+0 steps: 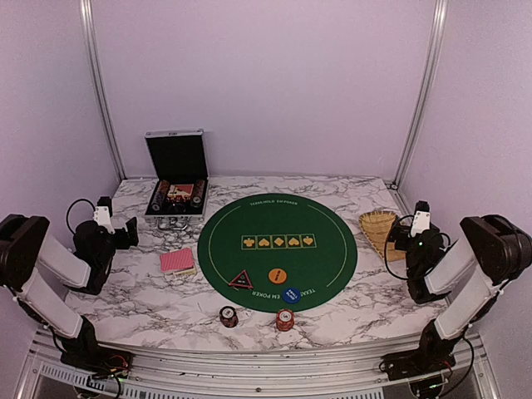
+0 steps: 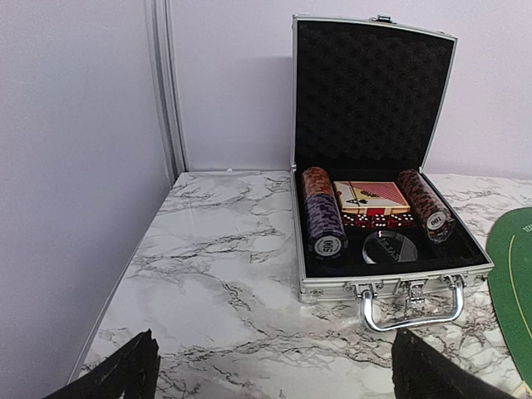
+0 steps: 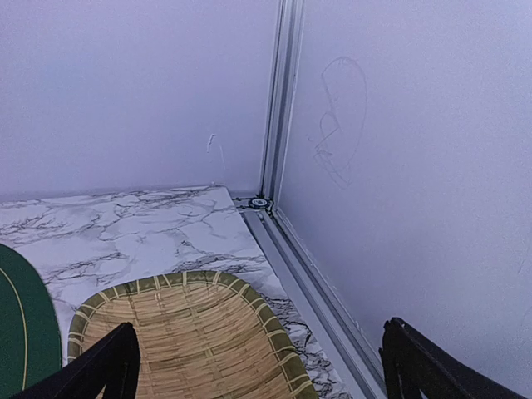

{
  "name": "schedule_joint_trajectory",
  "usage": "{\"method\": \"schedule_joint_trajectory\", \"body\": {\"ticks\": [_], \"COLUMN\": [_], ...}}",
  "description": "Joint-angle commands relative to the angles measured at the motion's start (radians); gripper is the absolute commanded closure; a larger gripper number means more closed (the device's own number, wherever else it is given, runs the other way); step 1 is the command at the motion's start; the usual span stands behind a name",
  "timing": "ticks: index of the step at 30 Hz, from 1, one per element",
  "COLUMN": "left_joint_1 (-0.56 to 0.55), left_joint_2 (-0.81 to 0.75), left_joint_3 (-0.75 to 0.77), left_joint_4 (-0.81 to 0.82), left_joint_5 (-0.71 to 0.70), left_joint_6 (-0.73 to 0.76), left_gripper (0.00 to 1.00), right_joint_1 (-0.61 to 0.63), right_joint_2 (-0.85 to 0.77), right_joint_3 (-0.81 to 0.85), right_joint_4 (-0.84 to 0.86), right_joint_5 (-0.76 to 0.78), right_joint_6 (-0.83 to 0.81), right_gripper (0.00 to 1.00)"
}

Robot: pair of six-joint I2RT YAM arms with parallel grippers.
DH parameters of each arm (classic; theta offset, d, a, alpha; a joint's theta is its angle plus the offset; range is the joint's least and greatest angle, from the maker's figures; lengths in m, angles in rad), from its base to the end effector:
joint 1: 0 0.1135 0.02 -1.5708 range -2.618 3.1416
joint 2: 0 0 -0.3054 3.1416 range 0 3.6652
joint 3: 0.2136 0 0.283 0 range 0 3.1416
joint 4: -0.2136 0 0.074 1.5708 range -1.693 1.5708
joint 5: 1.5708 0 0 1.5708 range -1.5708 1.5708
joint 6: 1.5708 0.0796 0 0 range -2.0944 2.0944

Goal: Distribute texas hold em gaming equipment

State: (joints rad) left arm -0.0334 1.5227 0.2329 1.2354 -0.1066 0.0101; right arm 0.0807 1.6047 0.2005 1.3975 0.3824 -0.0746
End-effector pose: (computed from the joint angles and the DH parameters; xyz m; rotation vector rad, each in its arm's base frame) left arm 0.2927 -0.0013 0.1611 -0.0467 1.6246 0.0687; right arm 0.2847 -0.0068 0.1549 0.1776 1.5748 -0.2965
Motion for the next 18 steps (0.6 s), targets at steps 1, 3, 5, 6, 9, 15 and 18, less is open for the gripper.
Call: {"method": "schedule_joint_trajectory", "body": {"ticks": [1, 3, 5, 6, 9, 15, 18], "left_joint_1": [0.006, 0.005, 0.005, 0.005, 0.005, 0.007, 0.009], "left_joint_2": [0.007, 0.007, 0.007, 0.006, 0.009, -0.015, -0.063], "left_joint_3": [0.022, 0.022, 0.022, 0.023, 0.025, 0.050, 0.105], "left_joint_4": [0.007, 0.007, 0.007, 0.007, 0.006, -0.062, -0.194], "left_joint_5": [-0.011, -0.011, -0.011, -0.011, -0.009, 0.036, 0.044], "left_joint_6": [-0.002, -0.002, -0.001, -0.002, -0.002, 0.014, 0.015], "left_gripper": [0.01, 0.01, 0.01, 0.01, 0.01, 0.01, 0.01], "right_joint_1": [0.001, 0.001, 0.002, 0.001, 0.000, -0.004, -0.005], "right_joint_2": [0.005, 0.004, 0.004, 0.004, 0.004, 0.003, -0.025], "right_joint_3": [0.027, 0.021, 0.021, 0.022, 0.022, 0.026, 0.032], "right_joint_4": [0.010, 0.020, 0.020, 0.019, 0.020, 0.007, -0.044], "right_joint_5": [-0.014, -0.013, -0.012, -0.013, -0.014, -0.020, 0.034], "right_joint_6": [0.009, 0.006, 0.006, 0.006, 0.006, 0.011, 0.044], "right_gripper": [0.01, 0.01, 0.01, 0.01, 0.01, 0.01, 0.01]}}
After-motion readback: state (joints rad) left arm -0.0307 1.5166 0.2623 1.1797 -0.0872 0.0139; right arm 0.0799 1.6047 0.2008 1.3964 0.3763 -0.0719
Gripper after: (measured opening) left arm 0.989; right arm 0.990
